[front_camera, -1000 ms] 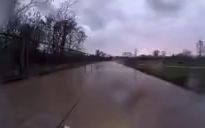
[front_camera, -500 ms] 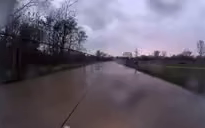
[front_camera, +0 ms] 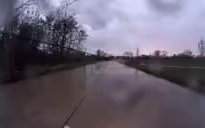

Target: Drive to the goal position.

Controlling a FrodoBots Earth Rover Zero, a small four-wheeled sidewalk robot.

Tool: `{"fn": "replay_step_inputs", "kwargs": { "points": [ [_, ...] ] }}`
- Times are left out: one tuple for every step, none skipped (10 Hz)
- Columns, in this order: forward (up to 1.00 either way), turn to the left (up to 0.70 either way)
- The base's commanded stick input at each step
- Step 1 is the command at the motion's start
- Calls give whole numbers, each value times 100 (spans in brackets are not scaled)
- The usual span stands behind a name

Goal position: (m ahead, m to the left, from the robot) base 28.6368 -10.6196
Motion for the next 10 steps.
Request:
{"fn": "replay_step_inputs", "kwargs": {
  "points": [
    [70,0],
    [70,0],
    [70,0],
    [70,-2],
    [70,-7],
    [70,-12],
    [70,-20],
    [70,-30],
    [70,-35],
    [70,-22]
  ]
}}
